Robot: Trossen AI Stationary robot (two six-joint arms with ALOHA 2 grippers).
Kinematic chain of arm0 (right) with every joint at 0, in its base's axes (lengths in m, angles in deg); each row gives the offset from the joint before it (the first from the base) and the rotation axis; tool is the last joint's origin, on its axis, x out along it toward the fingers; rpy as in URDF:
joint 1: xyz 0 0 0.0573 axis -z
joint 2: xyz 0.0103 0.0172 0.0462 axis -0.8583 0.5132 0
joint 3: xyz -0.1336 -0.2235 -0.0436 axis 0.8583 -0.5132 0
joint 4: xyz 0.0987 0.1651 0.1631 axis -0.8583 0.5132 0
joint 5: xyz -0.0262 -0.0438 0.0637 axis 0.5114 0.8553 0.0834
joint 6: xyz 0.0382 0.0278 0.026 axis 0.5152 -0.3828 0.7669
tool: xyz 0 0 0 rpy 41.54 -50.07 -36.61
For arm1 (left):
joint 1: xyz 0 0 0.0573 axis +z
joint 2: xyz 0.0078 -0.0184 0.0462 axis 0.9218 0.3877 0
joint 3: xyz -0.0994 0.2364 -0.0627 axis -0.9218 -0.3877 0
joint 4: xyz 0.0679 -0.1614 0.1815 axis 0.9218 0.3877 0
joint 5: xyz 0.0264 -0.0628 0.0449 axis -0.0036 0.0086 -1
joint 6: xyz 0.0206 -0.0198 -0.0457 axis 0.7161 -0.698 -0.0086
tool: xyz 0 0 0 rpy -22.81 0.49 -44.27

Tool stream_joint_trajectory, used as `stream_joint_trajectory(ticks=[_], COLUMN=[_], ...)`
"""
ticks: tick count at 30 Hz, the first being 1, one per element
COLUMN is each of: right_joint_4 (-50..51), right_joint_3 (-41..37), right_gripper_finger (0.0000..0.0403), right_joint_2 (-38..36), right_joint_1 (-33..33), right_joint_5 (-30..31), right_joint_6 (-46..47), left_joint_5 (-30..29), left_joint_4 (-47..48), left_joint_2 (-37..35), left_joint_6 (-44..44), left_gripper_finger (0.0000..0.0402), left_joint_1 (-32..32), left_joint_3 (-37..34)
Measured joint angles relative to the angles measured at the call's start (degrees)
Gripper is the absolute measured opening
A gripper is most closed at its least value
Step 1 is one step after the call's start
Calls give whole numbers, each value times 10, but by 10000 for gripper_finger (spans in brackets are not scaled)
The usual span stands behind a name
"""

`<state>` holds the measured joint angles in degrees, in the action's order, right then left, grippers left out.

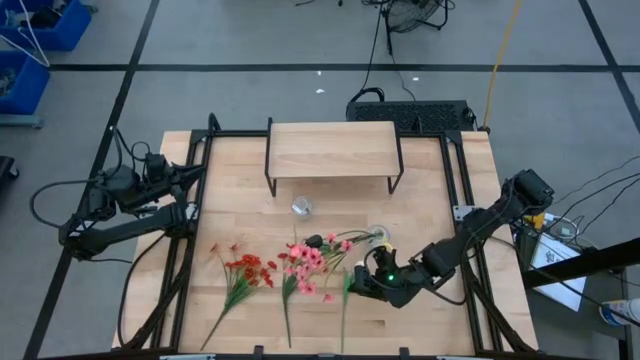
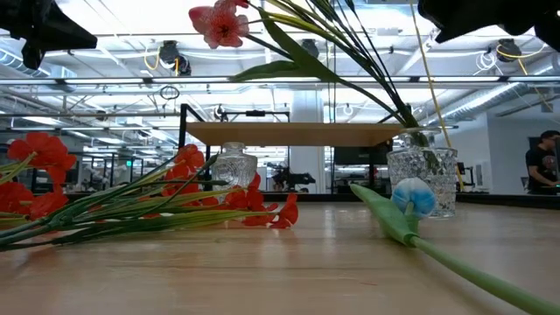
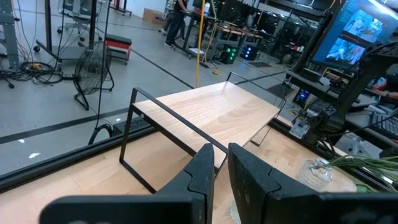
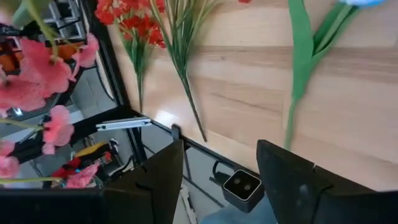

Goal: Pick and place flowers into a vace then onto a shelf
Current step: Put the white tulip into the right transparent vase

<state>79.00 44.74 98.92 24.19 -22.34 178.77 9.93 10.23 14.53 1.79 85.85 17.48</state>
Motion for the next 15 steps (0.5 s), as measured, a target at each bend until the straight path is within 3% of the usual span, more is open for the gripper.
stream_joint_trajectory(ticks=[6, 15], right_joint_4=[-49, -84], right_joint_3=[0, 5], right_gripper_finger=[196, 196], right_joint_2=[37, 102], right_joint_1=[24, 33], right_joint_5=[-67, -99], right_joint_6=[11, 13], left_joint_5=[1, -1], left_joint_4=[0, 0], left_joint_2=[0, 0], left_joint_6=[0, 0], left_gripper_finger=[51, 51], left_joint_1=[0, 0], left_joint_3=[0, 0])
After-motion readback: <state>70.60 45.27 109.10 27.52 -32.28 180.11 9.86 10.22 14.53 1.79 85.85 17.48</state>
